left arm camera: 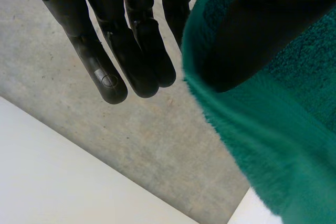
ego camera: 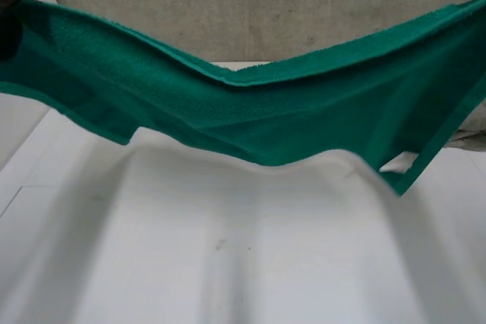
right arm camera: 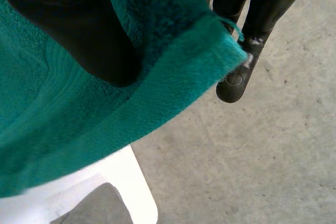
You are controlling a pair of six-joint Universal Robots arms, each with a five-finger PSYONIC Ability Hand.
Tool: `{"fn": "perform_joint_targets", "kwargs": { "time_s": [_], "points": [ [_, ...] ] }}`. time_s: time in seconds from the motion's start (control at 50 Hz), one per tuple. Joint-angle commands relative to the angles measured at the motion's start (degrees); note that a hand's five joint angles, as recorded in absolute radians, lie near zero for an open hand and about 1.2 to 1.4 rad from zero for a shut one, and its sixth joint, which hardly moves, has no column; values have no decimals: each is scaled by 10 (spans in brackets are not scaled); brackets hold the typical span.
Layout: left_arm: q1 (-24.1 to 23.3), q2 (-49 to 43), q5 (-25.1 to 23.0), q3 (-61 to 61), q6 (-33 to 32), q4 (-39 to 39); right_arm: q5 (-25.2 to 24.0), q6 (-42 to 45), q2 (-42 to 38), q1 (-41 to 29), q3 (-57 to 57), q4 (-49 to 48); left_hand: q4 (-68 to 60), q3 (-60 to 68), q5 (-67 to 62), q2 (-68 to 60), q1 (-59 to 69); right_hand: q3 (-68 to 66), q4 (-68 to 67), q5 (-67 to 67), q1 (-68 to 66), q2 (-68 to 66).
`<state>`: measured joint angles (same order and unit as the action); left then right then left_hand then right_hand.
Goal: Fold the laundry.
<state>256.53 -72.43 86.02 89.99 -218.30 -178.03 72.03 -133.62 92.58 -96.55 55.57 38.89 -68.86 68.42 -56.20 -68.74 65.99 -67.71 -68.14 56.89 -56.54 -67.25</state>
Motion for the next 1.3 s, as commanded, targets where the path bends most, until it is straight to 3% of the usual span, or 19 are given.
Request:
{"fn": "perform_joint_targets", "kwargs": {
  "time_s": [0.02, 0.12, 0.3, 0.42, 0.58, 0.66, 0.78, 1.06, 1.18, 1.3],
  "points": [
    [-1, -112, -10, -13, -4, 7, 7, 0, -105, -8, 14, -2, -111, 116, -138, -113, 140, -123, -119, 131, -235, -127],
    [-2, -223, -12, -34, -8, 4, 18, -1, -181, -34, 9, -5, -111, 116, -138, -113, 140, -123, -119, 131, -235, -127],
    [-5, -427, -11, -176, -9, -16, 115, -33, -339, -75, -56, -108, -111, 116, -138, -113, 140, -123, -119, 131, -235, -127],
    [-5, -512, -6, -310, -18, -128, 135, -85, -387, -87, -130, -252, -111, 116, -138, -113, 140, -123, -119, 131, -235, -127],
    [-11, -520, 5, -428, -5, -340, 139, -173, -389, -101, -212, -566, -111, 116, -138, -113, 140, -123, -119, 131, -235, -127],
    [-18, -502, 36, -424, 45, -433, 142, -175, -369, -102, -208, -645, -111, 116, -138, -113, 140, -123, -119, 131, -235, -127],
    [-9, -486, 46, -371, 110, -424, 143, -177, -370, -104, -191, -618, -111, 116, -138, -113, 140, -123, -119, 131, -235, -127],
    [-4, -501, 5, -119, 108, -419, 104, -157, -428, -101, -21, -517, -111, 116, -138, -113, 140, -123, -119, 131, -235, -127],
    [-8, -533, 2, -30, 59, -413, 104, -110, -460, -97, 37, -437, -111, 116, -138, -113, 140, -123, -119, 131, -235, -127],
    [-4, -512, 5, 57, -34, -384, 99, -102, -420, -96, 91, -351, -111, 116, -138, -113, 140, -123, -119, 131, -235, -127]
  ]
}}
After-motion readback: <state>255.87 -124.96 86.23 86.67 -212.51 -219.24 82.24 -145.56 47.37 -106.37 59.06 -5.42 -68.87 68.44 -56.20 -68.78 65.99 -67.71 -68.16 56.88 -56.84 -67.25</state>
